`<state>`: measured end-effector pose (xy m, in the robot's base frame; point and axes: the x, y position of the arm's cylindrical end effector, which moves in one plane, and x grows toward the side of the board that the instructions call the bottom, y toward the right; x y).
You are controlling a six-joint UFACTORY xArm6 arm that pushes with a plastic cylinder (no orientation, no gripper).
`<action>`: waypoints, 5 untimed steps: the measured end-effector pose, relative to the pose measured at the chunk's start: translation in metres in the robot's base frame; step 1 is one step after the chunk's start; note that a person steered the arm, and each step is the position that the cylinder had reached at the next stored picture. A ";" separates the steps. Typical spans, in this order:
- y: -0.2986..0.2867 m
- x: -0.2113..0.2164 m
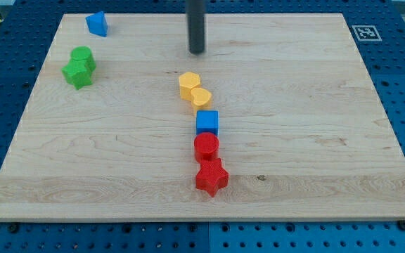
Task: Push the blue cube to the blue triangle
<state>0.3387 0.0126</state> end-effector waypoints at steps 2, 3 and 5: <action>0.068 0.132; 0.068 0.139; 0.014 0.151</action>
<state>0.4900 0.0264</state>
